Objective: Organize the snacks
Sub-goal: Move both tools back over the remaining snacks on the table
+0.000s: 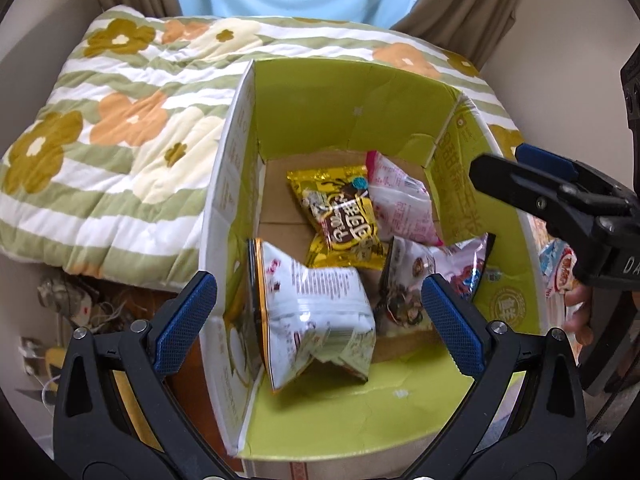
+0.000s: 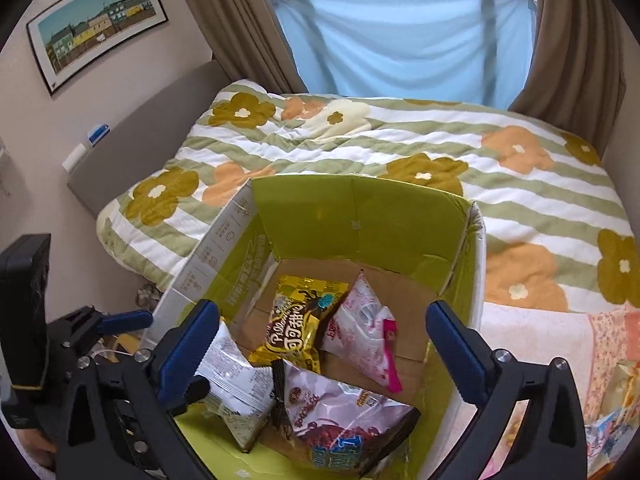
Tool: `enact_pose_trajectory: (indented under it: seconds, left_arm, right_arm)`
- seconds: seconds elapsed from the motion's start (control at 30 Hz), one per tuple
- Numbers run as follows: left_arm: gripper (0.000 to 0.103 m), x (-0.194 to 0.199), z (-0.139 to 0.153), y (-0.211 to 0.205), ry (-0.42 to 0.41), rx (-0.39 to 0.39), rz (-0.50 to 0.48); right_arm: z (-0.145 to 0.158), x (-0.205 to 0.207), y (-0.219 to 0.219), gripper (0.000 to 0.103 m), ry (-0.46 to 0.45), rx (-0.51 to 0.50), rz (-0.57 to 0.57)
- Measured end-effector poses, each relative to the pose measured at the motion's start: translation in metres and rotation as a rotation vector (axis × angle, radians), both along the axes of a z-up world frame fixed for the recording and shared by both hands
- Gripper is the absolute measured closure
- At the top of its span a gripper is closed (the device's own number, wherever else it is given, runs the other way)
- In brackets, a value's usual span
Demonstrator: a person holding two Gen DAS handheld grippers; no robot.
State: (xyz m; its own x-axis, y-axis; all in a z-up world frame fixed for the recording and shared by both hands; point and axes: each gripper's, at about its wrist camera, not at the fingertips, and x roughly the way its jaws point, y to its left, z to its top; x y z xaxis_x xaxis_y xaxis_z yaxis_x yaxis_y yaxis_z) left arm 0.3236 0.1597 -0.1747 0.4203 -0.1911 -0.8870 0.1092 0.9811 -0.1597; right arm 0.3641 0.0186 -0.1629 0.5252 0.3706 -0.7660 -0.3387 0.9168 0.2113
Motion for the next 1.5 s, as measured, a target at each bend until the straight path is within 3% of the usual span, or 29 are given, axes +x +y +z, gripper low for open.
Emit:
enact_pose_trajectory:
  seconds: [0.13,0.33,0.63,0.8,1.03,1.27,1.5]
  left_arm:
    - [0.001,-0.010,0.006,0.001,-0.013,0.005,-0.013]
    - [0.001,-0.020,0.018,0.003,-0.043,-0.023,-0.040]
    - [0.001,-0.034,0.028,-0.032,-0.077,-0.087,-0.175]
    - [0.001,-0.045,0.037,-0.069,-0.101,-0.100,-0.243]
    - [0.001,-0.070,0.046,-0.124,-0.130,-0.097,-0.274]
    - [0.001,-0.098,0.046,-0.203,-0.139,-0.094,-0.227]
    - [0.001,-0.118,0.021,-0.279,-0.139,0.006,-0.174]
  right_arm:
    - [0.002,-0.011,0.000,0.000,0.028,0.025,0.003]
    - [0.017,-0.031,-0.005,0.000,0.000,0.015,-0.035]
    - [0.044,-0.072,-0.040,0.000,-0.042,0.042,-0.157]
    - [0.057,-0.099,-0.079,0.000,-0.066,0.017,-0.248]
    - [0.055,-0.130,-0.147,0.000,-0.051,0.057,-0.338]
    - [0.039,-0.144,-0.214,0.000,-0.018,0.049,-0.284]
    - [0.011,-0.143,-0.274,0.000,0.067,0.102,-0.190]
